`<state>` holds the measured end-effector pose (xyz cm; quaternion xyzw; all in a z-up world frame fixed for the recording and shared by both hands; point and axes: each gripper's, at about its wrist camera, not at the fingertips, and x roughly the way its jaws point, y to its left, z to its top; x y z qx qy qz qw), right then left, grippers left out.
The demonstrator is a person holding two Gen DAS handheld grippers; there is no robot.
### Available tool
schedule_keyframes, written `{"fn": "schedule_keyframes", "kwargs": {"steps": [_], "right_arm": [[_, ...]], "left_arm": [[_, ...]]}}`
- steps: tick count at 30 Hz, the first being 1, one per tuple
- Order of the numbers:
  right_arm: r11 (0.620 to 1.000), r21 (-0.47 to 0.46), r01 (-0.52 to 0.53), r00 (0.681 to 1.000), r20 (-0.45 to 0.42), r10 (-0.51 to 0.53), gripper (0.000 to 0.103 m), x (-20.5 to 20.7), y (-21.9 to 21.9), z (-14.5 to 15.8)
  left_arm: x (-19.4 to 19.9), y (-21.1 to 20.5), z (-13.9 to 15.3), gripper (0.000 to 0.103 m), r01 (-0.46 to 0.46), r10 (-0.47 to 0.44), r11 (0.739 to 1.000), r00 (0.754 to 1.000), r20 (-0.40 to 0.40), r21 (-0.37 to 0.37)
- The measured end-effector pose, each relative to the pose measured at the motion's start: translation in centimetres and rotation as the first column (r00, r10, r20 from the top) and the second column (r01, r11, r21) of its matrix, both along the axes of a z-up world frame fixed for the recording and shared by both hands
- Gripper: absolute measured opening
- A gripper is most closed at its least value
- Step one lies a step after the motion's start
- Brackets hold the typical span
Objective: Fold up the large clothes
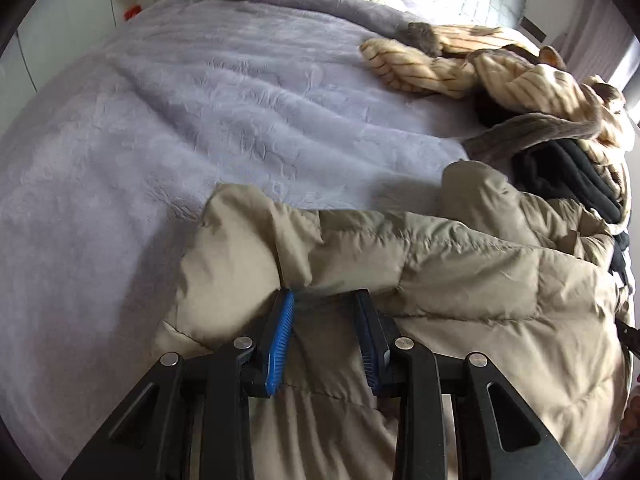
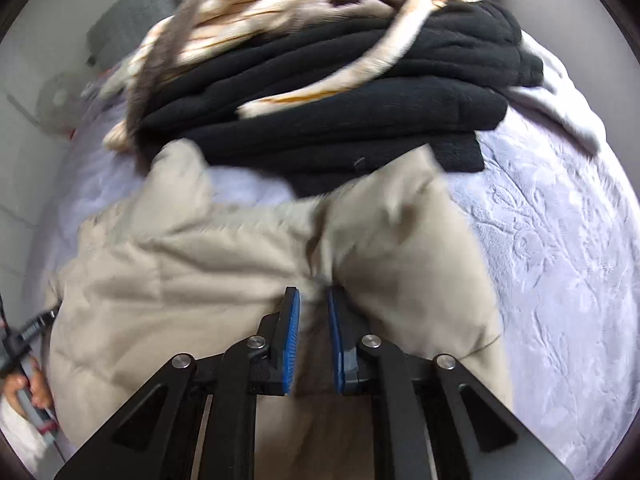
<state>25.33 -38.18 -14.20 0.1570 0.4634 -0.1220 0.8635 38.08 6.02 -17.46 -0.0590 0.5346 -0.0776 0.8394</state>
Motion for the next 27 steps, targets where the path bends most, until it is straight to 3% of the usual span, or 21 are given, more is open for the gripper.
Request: {"fn": "schedule_keyframes", "kwargs": {"steps": [3, 10, 13, 15, 17, 19, 21, 22, 24, 25, 27], "right_arm": [[0.998, 0.033, 0.057, 0.998, 0.009, -0.057, 0.006, 1.4, -1.4, -1.5], [0.987, 0.097, 0.129, 0.992, -0.001, -0.130, 0.005, 3.1, -4.5, -4.0], [0.984, 0.094, 0.149, 0.989, -0.018, -0.148, 0.005, 3.4, -4.9, -3.5], [0.987, 0.061, 0.152, 0.988, -0.028, -0.150, 0.011, 3.1, -4.1, -2.0], [0.994, 0.073, 0.084, 0.996, 0.025, -0.086, 0.012, 2.1, -1.8, 0.3], [0.996, 0.068, -0.052, 0.995, 0.089, 0.046, 0.012, 1.0, 1.5, 2.5], [0.981, 0.057, -0.188, 0.977, 0.109, 0.181, 0.012, 0.5, 5.1, 3.2], [0.967, 0.045, -0.250, 0.965, 0.098, 0.245, 0.012, 0.6, 6.9, 3.0], [0.955, 0.000, -0.296, 0.954, 0.057, 0.296, 0.012, 1.7, 10.6, 1.3], [0.958, -0.016, -0.287, 0.957, 0.041, 0.288, 0.012, 2.0, 11.7, 0.1], [0.969, 0.020, -0.247, 0.969, 0.036, 0.246, 0.011, 2.8, 11.6, -2.0]], "left_arm": [[0.9, -1.3, -1.3, 0.035, 0.005, -0.006, 0.999, 1.000, 0.029, 0.038], [2.4, -1.7, -2.8, 0.035, -0.016, 0.015, 1.000, 0.999, 0.048, 0.019], [3.0, -1.5, -2.5, 0.035, -0.040, 0.040, 0.999, 0.999, 0.025, 0.018], [2.9, -1.0, -1.0, 0.035, -0.087, 0.088, 0.996, 0.996, -0.006, 0.020], [1.8, -0.9, 1.6, 0.035, -0.063, 0.064, 0.997, 0.998, 0.019, -0.051], [0.0, -2.1, 4.3, 0.035, 0.044, -0.034, 0.993, 0.995, 0.090, -0.112], [-1.7, -4.4, 6.0, 0.035, 0.176, -0.160, 0.979, 0.976, 0.146, -0.101], [-2.5, -6.2, 6.2, 0.045, 0.247, -0.232, 0.966, 0.958, 0.170, -0.072], [-2.6, -8.1, 4.9, 0.060, 0.275, -0.270, 0.962, 0.946, 0.181, -0.004], [-2.2, -8.5, 3.7, 0.060, 0.254, -0.254, 0.967, 0.954, 0.162, 0.017], [-0.8, -8.0, 0.8, 0.060, 0.193, -0.189, 0.981, 0.978, 0.083, -0.037]]}}
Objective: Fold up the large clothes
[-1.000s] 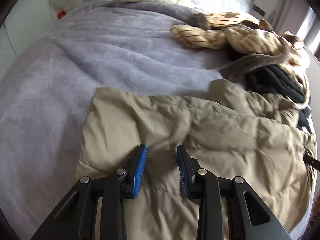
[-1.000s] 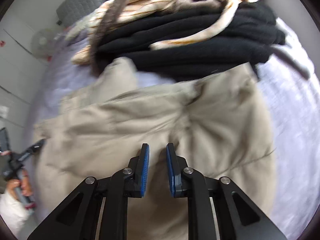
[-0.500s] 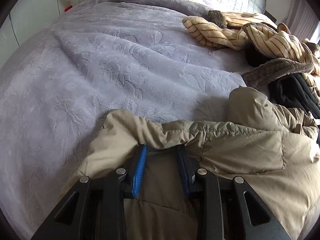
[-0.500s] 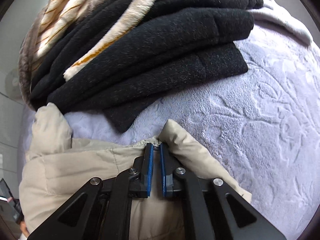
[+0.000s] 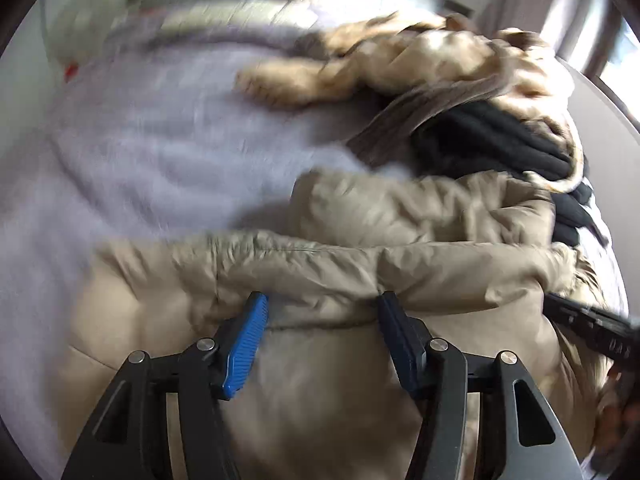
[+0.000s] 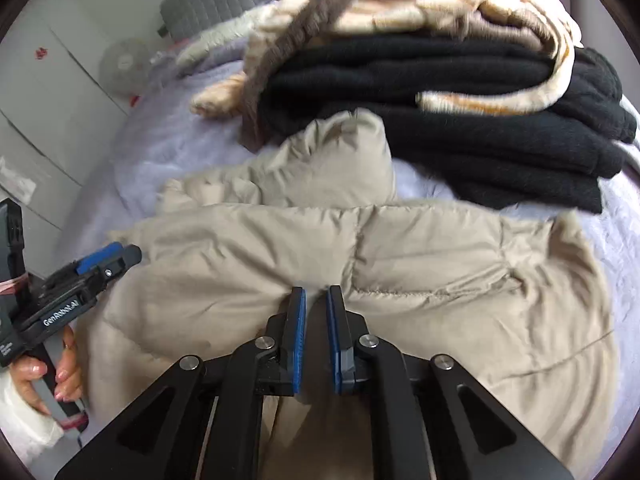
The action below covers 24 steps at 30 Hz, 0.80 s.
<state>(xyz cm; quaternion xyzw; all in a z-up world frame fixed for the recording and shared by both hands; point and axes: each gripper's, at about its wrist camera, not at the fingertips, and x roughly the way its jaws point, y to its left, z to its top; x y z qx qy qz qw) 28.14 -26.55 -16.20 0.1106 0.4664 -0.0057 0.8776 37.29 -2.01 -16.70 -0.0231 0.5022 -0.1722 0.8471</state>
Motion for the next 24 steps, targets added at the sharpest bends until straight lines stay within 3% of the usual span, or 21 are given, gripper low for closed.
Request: {"fn": "schedule_keyframes", "kwargs": {"steps": [1, 3, 9, 13, 24], "right_arm": [[0.999, 0.032, 0.019, 1.000, 0.002, -0.019, 0.011, 0.2, -0.4, -0.6], [0.998, 0.058, 0.028, 1.000, 0.001, -0.028, 0.010, 0.6, -1.0, -1.1], [0.994, 0.088, 0.063, 0.998, -0.025, -0.061, 0.012, -1.2, -2.1, 0.2], [0.991, 0.101, 0.085, 0.996, 0.015, -0.087, 0.037, -4.0, -2.4, 2.2], [0.957, 0.218, 0.193, 0.981, -0.038, -0.190, 0.049, -15.1, -3.8, 2.9]], "left_arm": [[0.4, 0.4, -1.2, 0.060, -0.026, 0.025, 0.999, 0.999, -0.020, -0.039], [0.7, 0.2, -1.7, 0.060, -0.031, 0.030, 0.999, 0.999, -0.015, -0.029], [0.2, 0.9, 0.1, 0.060, -0.050, 0.050, 0.999, 0.998, -0.040, -0.005], [-1.9, 3.6, 2.7, 0.060, -0.070, 0.070, 0.998, 0.997, -0.021, -0.004], [-11.4, 11.1, 3.6, 0.060, -0.173, 0.174, 0.985, 0.976, -0.134, 0.023]]}}
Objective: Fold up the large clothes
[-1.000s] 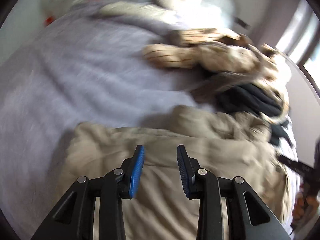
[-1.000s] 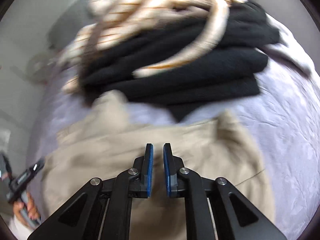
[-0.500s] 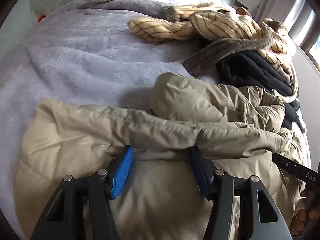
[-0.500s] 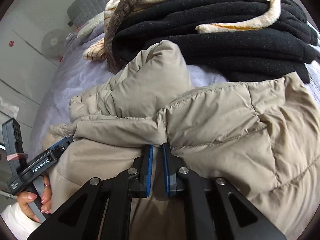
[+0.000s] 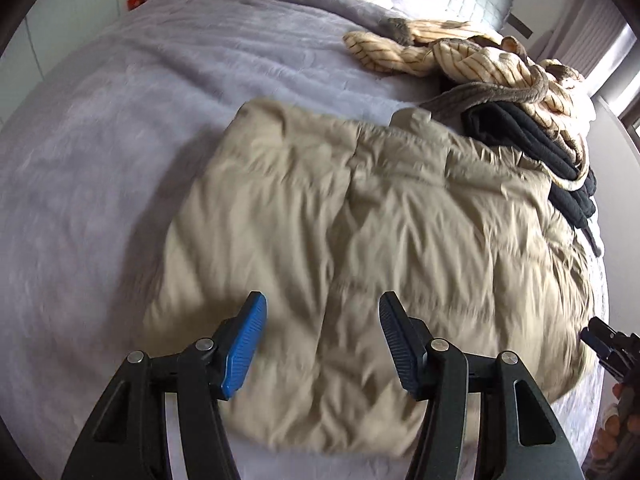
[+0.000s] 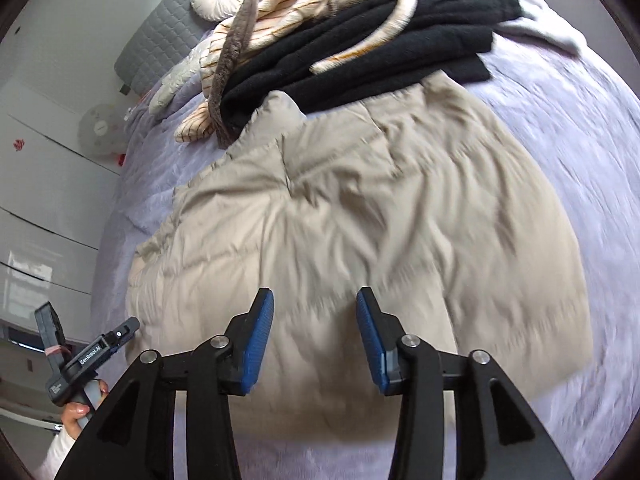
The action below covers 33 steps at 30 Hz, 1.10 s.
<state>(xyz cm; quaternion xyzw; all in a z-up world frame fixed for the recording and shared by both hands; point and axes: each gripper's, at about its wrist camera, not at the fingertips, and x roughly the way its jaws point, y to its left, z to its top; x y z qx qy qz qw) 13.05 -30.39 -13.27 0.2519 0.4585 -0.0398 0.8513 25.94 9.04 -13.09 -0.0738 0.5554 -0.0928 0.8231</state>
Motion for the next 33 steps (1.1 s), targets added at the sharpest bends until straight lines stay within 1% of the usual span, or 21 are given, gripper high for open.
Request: {"fn": "schedule_keyframes", "kwargs": {"steps": [1, 3, 5, 6, 7, 8, 9, 10, 13, 19, 21, 22, 23, 25, 27, 29, 31, 33], "right_arm": [[1.000, 0.012, 0.009, 1.000, -0.007, -0.009, 0.049, -0.8, 0.1, -0.2], [0.999, 0.036, 0.026, 0.999, -0.020, -0.025, 0.054, -2.4, 0.0, -0.5], [0.997, 0.060, 0.039, 0.999, -0.029, -0.037, 0.066, -4.1, -0.2, -0.8], [0.997, 0.069, 0.045, 0.998, -0.035, -0.043, 0.071, -4.6, -0.2, -1.0], [0.996, 0.076, 0.053, 0.998, -0.043, -0.050, 0.080, -5.1, -0.3, -1.2], [0.994, 0.087, 0.065, 0.997, -0.052, -0.060, 0.082, -5.5, -0.4, -1.5], [0.992, 0.104, 0.075, 0.996, -0.059, -0.069, 0.082, -5.8, -0.4, -1.8], [0.989, 0.124, 0.085, 0.995, -0.067, -0.077, 0.082, -6.1, -0.6, -2.2], [0.978, 0.170, 0.117, 0.991, -0.084, -0.104, 0.085, -6.8, -0.9, -3.0], [0.960, 0.217, 0.178, 0.982, -0.096, -0.161, 0.088, -7.6, -1.6, -4.4], [0.949, 0.245, 0.199, 0.980, -0.082, -0.184, 0.094, -7.8, -1.9, -4.9], [0.938, 0.274, 0.210, 0.978, -0.067, -0.199, 0.103, -7.9, -2.2, -5.1], [0.923, 0.309, 0.228, 0.973, -0.055, -0.222, 0.103, -8.1, -2.5, -5.4], [0.896, 0.362, 0.258, 0.965, -0.045, -0.260, 0.103, -8.3, -3.1, -5.9], [0.877, 0.394, 0.277, 0.958, -0.042, -0.284, 0.103, -8.4, -3.6, -6.4], [0.862, 0.427, 0.273, 0.959, -0.049, -0.279, 0.103, -8.2, -4.0, -6.8], [0.847, 0.459, 0.269, 0.960, -0.062, -0.271, 0.103, -8.0, -4.4, -7.4], [0.834, 0.476, 0.281, 0.957, -0.074, -0.280, 0.103, -8.1, -4.7, -7.9]], "left_arm": [[-0.6, 0.3, -0.1, 0.060, -0.002, 0.002, 1.000, 1.000, -0.007, 0.004], [-2.4, 0.9, -0.5, 0.060, -0.008, 0.008, 1.000, 0.999, -0.034, -0.001], [-3.4, 1.0, -0.9, 0.060, -0.008, 0.008, 1.000, 0.998, -0.062, -0.009], [-3.9, 1.2, -1.2, 0.060, -0.011, 0.010, 1.000, 0.997, -0.075, -0.013], [-4.5, 1.3, -1.4, 0.071, -0.019, 0.017, 1.000, 0.996, -0.088, -0.014], [-4.8, 1.4, -1.4, 0.083, -0.024, 0.023, 1.000, 0.995, -0.094, -0.013], [-5.2, 1.5, -1.4, 0.101, -0.037, 0.036, 0.999, 0.995, -0.091, -0.008], [-5.5, 1.6, -1.2, 0.102, -0.043, 0.042, 0.999, 0.996, -0.079, -0.003], [-6.2, 1.7, -1.1, 0.102, -0.038, 0.040, 0.999, 0.997, -0.067, 0.028], [-6.7, 2.1, -1.4, 0.102, -0.051, 0.053, 0.998, 0.995, -0.087, 0.021], [-6.9, 2.5, -1.5, 0.102, -0.068, 0.067, 0.998, 0.993, -0.099, -0.003], [-6.8, 2.7, -1.6, 0.102, -0.077, 0.075, 0.997, 0.992, -0.106, -0.013], [-6.7, 2.8, -1.8, 0.102, -0.083, 0.080, 0.996, 0.990, -0.112, -0.021], [-6.8, 3.2, -2.1, 0.102, -0.104, 0.097, 0.993, 0.987, -0.131, -0.048], [-6.8, 3.6, -2.5, 0.102, -0.122, 0.109, 0.989, 0.982, -0.151, -0.079], [-6.7, 4.2, -3.1, 0.102, -0.145, 0.122, 0.981, 0.977, -0.177, -0.126], [-6.6, 5.0, -3.6, 0.102, -0.177, 0.140, 0.965, 0.972, -0.188, -0.194], [-6.5, 6.1, -4.3, 0.102, -0.230, 0.180, 0.939, 0.962, -0.205, -0.256]]}}
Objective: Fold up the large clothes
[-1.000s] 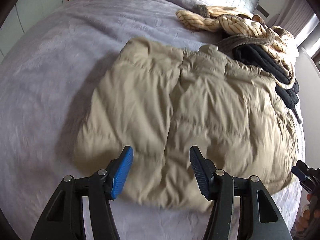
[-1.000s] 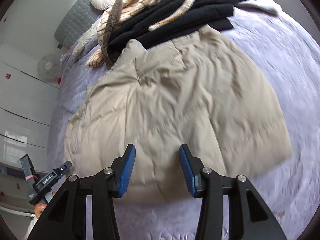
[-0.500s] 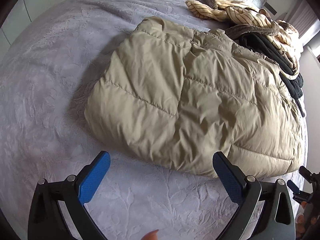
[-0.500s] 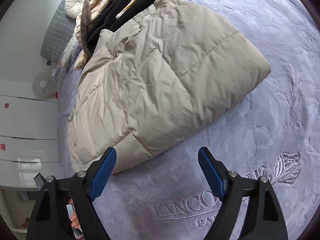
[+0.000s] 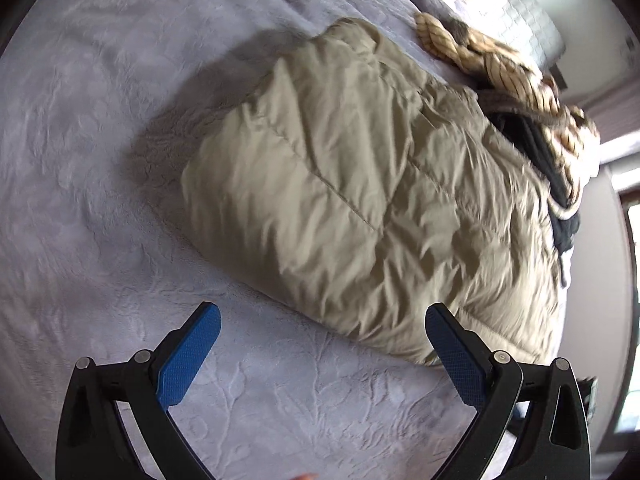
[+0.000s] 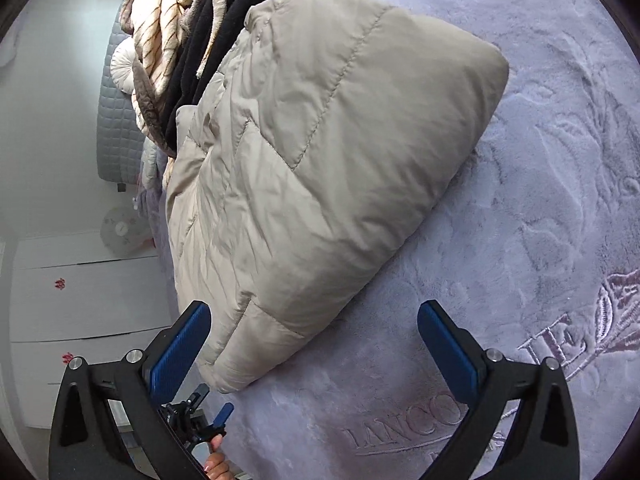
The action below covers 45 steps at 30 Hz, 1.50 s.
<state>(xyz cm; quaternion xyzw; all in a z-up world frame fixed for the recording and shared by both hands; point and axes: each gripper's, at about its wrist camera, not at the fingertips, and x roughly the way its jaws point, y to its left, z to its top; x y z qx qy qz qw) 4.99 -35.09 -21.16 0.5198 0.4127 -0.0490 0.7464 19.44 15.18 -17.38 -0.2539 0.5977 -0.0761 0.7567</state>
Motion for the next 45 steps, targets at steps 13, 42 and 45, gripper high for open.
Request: {"fn": "schedule_keyframes", "kwargs": {"steps": [13, 42, 45], "right_arm": [[0.989, 0.140, 0.040, 0.996, 0.069, -0.050, 0.103, 1.4, -1.3, -2.5], [0.955, 0.297, -0.011, 0.975, 0.217, -0.056, 0.024, -0.2, -0.3, -0.6], [0.956, 0.289, -0.046, 0.975, 0.220, -0.019, 0.024, -2.5, 0.4, 0.3]], "left_arm": [[3.5, 1.5, -5.2, 0.102, -0.149, 0.140, 0.947, 0.989, -0.054, -0.284], [2.8, 1.8, 1.5, 0.017, -0.022, 0.082, 0.913, 0.988, 0.130, -0.406], [1.1, 2.6, 2.4, 0.017, 0.004, 0.055, 0.912, 0.990, 0.132, -0.409]]}}
